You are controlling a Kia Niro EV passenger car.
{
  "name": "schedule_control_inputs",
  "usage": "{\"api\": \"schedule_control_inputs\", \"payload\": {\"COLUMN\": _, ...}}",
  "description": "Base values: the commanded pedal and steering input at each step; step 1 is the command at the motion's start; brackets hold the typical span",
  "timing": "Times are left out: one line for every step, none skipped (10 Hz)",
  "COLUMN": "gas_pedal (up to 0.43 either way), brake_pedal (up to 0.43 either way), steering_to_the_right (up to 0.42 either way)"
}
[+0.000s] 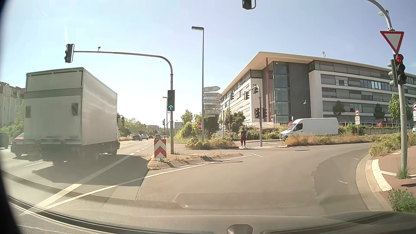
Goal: Follow the waypoints while adhering to traffic rules and regulations
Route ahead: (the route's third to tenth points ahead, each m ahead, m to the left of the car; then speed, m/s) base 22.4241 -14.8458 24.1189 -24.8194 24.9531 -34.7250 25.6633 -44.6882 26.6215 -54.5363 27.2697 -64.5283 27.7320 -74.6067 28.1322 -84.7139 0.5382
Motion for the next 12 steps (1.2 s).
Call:
{"api": "schedule_control_inputs", "payload": {"gas_pedal": 0.0, "brake_pedal": 0.311, "steering_to_the_right": 0.174}}
{"api": "schedule_control_inputs", "payload": {"gas_pedal": 0.0, "brake_pedal": 0.28, "steering_to_the_right": 0.175}}
{"api": "schedule_control_inputs", "payload": {"gas_pedal": 0.0, "brake_pedal": 0.274, "steering_to_the_right": 0.176}}
{"api": "schedule_control_inputs", "payload": {"gas_pedal": 0.0, "brake_pedal": 0.274, "steering_to_the_right": 0.175}}
{"api": "schedule_control_inputs", "payload": {"gas_pedal": 0.0, "brake_pedal": 0.274, "steering_to_the_right": 0.175}}
{"api": "schedule_control_inputs", "payload": {"gas_pedal": 0.0, "brake_pedal": 0.274, "steering_to_the_right": 0.175}}
{"api": "schedule_control_inputs", "payload": {"gas_pedal": 0.0, "brake_pedal": 0.28, "steering_to_the_right": 0.172}}
{"api": "schedule_control_inputs", "payload": {"gas_pedal": 0.0, "brake_pedal": 0.287, "steering_to_the_right": 0.17}}
{"api": "schedule_control_inputs", "payload": {"gas_pedal": 0.0, "brake_pedal": 0.299, "steering_to_the_right": 0.169}}
{"api": "schedule_control_inputs", "payload": {"gas_pedal": 0.0, "brake_pedal": 0.311, "steering_to_the_right": 0.169}}
{"api": "schedule_control_inputs", "payload": {"gas_pedal": 0.0, "brake_pedal": 0.323, "steering_to_the_right": 0.169}}
{"api": "schedule_control_inputs", "payload": {"gas_pedal": 0.0, "brake_pedal": 0.329, "steering_to_the_right": 0.165}}
